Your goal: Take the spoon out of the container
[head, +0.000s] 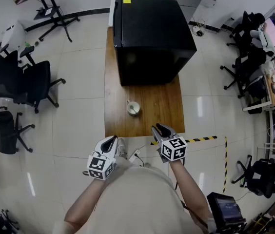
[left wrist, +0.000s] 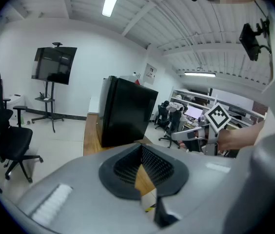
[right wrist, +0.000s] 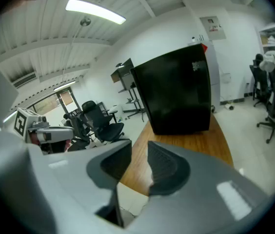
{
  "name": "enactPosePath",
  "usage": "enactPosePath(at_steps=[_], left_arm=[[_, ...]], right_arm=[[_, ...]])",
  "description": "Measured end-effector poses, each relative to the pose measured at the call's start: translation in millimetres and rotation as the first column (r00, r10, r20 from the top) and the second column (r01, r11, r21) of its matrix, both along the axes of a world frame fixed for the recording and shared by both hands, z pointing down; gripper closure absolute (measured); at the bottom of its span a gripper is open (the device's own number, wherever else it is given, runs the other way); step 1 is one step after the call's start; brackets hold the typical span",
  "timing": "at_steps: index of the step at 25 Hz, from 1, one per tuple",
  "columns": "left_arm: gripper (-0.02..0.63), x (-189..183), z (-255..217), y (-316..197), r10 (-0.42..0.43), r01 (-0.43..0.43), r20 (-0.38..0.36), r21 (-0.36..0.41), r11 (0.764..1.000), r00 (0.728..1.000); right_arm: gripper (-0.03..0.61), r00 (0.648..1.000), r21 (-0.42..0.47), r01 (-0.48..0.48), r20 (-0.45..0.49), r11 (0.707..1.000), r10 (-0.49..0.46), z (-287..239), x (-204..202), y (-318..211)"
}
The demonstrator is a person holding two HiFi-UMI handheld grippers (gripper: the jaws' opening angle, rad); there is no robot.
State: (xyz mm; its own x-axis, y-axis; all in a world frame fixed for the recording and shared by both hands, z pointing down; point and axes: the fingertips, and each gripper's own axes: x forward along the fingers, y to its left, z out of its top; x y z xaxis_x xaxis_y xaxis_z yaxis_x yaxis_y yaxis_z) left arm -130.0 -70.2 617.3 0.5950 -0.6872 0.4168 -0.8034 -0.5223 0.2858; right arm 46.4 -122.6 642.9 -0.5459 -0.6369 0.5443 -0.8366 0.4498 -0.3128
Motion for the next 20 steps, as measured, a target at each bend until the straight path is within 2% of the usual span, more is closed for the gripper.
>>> enactPosePath(at_steps=[6, 13, 16, 20], left_arm=[[0.614, -32, 0, -25, 0.058, -0.058, -0.011, 0.011, 0.998, 0.998], [0.614, -45, 9, -49, 0.137, -0.137, -0.006, 0.037, 0.990, 0.991], [0.614, -48, 12, -50, 0.136, -0.135, -0.009, 0.035, 0.990, 0.991], [0.614, -57, 10, -53, 0.109, -0.109, -0.007, 0.027, 0.994, 0.994]], right_arm=[[0.479, 0.998, -0.079, -0.060, 0.015, 0.995, 0.061, 27, -34, -28], [0.457, 0.993, -0.158, -0.121, -0.018, 0.980, 0.119, 68, -45, -52], [0.449, 0.991, -0.211, -0.130, -0.021, 0.969, 0.129, 94, -46, -55], [0.437, 0.987, -0.306, -0.143, 0.019, 0.941, 0.157, 124, -50, -65]])
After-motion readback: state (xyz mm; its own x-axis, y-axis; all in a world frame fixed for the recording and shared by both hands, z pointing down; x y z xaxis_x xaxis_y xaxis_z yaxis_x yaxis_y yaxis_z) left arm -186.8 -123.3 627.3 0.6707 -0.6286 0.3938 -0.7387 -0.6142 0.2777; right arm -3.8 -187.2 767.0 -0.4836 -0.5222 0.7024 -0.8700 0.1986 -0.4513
